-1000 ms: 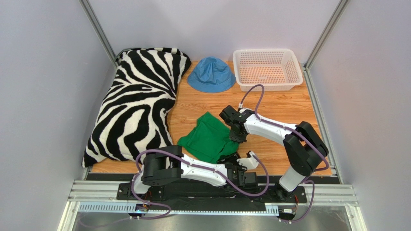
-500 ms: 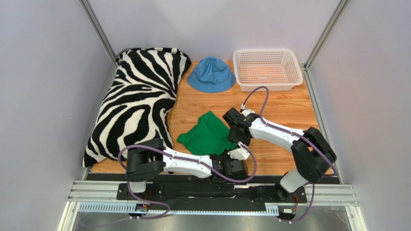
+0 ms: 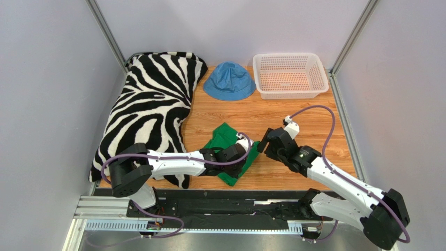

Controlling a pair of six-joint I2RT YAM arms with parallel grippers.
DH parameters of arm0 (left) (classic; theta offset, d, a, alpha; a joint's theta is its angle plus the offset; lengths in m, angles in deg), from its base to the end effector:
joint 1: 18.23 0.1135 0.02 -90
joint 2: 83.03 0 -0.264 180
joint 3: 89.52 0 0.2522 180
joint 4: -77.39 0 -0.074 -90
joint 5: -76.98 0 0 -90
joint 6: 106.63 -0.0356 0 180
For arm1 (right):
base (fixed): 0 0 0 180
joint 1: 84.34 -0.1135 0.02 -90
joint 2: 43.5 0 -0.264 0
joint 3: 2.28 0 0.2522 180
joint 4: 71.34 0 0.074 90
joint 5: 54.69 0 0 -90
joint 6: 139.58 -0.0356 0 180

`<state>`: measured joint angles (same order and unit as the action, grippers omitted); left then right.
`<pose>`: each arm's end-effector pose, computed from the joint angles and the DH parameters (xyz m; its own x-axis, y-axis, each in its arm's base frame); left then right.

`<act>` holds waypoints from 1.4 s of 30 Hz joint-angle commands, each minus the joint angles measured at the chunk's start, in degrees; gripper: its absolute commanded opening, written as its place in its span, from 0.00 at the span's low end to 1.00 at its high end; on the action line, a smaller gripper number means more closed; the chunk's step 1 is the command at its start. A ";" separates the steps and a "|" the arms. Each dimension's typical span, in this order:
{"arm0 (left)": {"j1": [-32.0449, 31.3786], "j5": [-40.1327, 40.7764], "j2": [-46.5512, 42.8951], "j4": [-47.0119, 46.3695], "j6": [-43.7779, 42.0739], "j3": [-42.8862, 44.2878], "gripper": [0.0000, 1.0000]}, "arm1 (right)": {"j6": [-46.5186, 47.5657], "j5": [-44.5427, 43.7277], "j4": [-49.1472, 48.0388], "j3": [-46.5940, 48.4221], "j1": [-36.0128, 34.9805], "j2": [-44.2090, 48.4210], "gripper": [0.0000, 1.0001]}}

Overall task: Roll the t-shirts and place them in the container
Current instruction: Roll the arm.

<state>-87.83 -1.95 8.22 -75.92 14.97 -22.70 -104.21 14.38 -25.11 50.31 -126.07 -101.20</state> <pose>0.1193 -0.3011 0.1883 -0.6911 0.3830 -0.6129 0.6055 0.7699 -0.2016 0.1556 0.1217 0.2304 -0.7085 0.3887 -0.5891 0.2117 0.9133 0.3479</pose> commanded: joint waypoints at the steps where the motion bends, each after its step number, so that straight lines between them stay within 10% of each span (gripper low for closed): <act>1: 3.76 -16.22 -1.86 -7.03 5.58 -3.04 0.00 | -1.53 0.62 -9.87 -6.29 -0.10 5.83 0.70; 10: 13.61 -33.56 1.22 -20.57 16.03 -11.56 0.00 | -0.74 5.02 -19.81 -11.14 -0.28 3.30 0.69; 32: 18.98 -37.09 2.45 -21.72 17.54 -15.09 0.00 | 1.72 5.90 -27.81 -4.82 -0.19 -16.13 0.64; 36: 19.68 -37.44 1.84 -21.45 17.10 -15.26 0.01 | 0.67 5.64 -25.88 -3.33 -0.28 -18.24 0.51; 39: 19.68 -37.00 1.05 -20.32 15.87 -15.00 0.03 | -0.21 4.76 -20.97 0.27 -0.28 -21.22 0.10; 42: 19.68 -36.30 -0.71 -19.26 13.85 -14.74 0.11 | -1.26 3.71 -13.15 5.28 -0.28 -24.30 0.00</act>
<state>-68.33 -39.32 9.57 -99.37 32.15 -36.73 -104.08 21.11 -46.07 48.95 -126.31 -122.37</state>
